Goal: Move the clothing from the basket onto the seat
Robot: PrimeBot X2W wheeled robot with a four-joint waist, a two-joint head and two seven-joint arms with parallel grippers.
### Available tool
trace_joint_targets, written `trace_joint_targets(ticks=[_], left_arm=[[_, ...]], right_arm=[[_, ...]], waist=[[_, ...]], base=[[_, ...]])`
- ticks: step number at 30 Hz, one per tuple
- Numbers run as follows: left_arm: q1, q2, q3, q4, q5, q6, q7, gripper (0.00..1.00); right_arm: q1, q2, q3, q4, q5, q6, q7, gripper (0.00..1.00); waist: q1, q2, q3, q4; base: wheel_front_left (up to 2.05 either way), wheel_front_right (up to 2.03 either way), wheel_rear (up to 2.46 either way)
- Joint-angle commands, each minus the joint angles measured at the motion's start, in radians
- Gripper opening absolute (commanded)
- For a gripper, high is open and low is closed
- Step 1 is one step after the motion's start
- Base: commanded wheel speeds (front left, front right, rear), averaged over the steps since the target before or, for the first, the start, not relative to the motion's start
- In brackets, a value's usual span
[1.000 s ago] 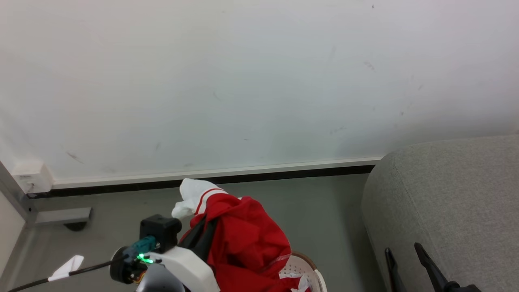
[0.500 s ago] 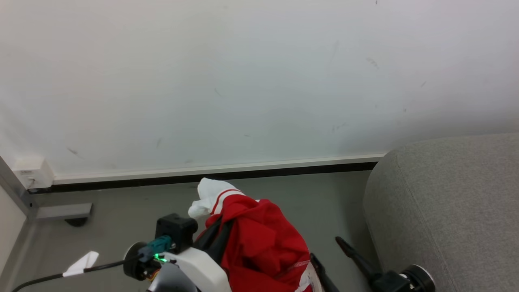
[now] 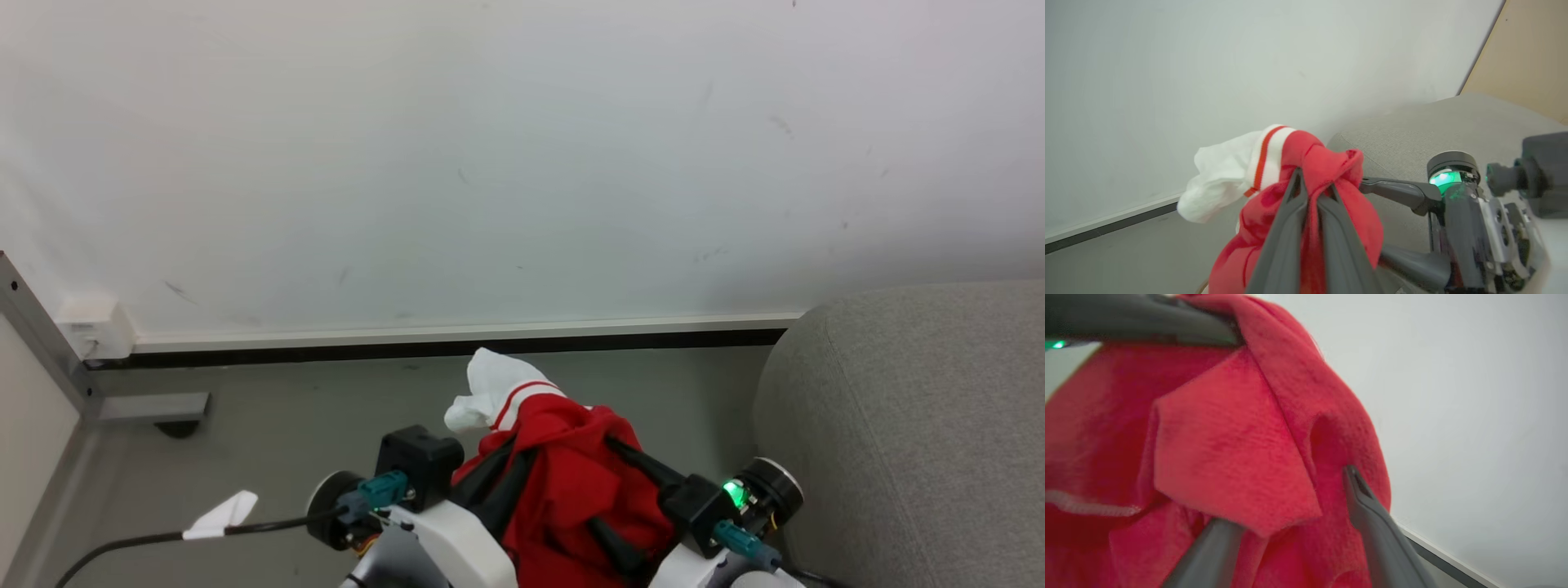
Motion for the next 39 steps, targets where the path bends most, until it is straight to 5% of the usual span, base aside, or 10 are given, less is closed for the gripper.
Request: trace_joint_targets(ticks=[1,2,4,9,18,19,20,21,39], left_arm=[[-0.011,-0.005,-0.003,-0.009,-0.001,-0.004,0.003,0.0],[-0.012,-0.006,-0.007,-0.011,-0.003,-0.005,0.005,0.0],[-0.012,-0.011,-0.014,-0.012,-0.008,-0.009,0.008,0.0],[-0.015,-0.012,-0.021,-0.006,-0.012,-0.01,0.008,0.0],[-0.009,-0.002,-0.012,0.007,-0.007,0.005,-0.012,0.02],[-0.008,-0.001,-0.01,0.007,-0.006,0.007,-0.015,0.33],[-0.008,0.0,-0.008,0.008,-0.003,0.008,-0.022,0.54],[-0.005,0.003,-0.008,0.011,0.0,0.01,-0.025,1.0],[0.02,0.012,-0.008,0.042,-0.018,0.024,-0.048,1.0]], right_arm=[[-0.03,0.004,-0.002,0.015,-0.008,-0.002,-0.003,1.0],[-0.037,0.005,-0.005,0.027,0.0,-0.002,-0.003,1.0],[-0.042,0.006,0.027,0.038,0.052,-0.002,-0.001,0.0],[-0.074,0.005,0.075,0.032,0.165,-0.002,-0.002,0.0],[-0.08,0.005,0.049,0.036,0.192,-0.002,-0.002,0.0],[-0.078,0.005,0.041,0.034,0.192,-0.002,-0.002,0.0],[-0.076,0.005,0.032,0.03,0.19,-0.002,-0.002,0.0],[-0.074,0.005,0.026,0.029,0.186,-0.002,-0.002,0.0],[-0.05,0.005,-0.126,-0.028,0.127,-0.002,-0.002,0.0]], waist=[[-0.0001,0.0,0.0,0.002],[-0.0001,0.0,-0.001,0.003],[-0.0001,0.0,-0.005,0.007],[-0.0001,0.0,-0.008,0.01],[-0.0001,0.0,-0.009,-0.008],[-0.0001,0.0,-0.008,-0.011],[-0.0001,0.0,-0.007,-0.013],[-0.0001,0.0,-0.007,-0.015],[-0.0001,0.0,0.004,-0.076]], base=[[0.0,0.0,0.0],[0.0,0.0,0.0],[0.0,0.0,0.0],[0.0,0.0,0.0],[0.0,0.0,0.0],[0.0,0.0,0.0],[0.0,0.0,0.0],[0.0,0.0,0.0],[0.0,0.0,0.0]])
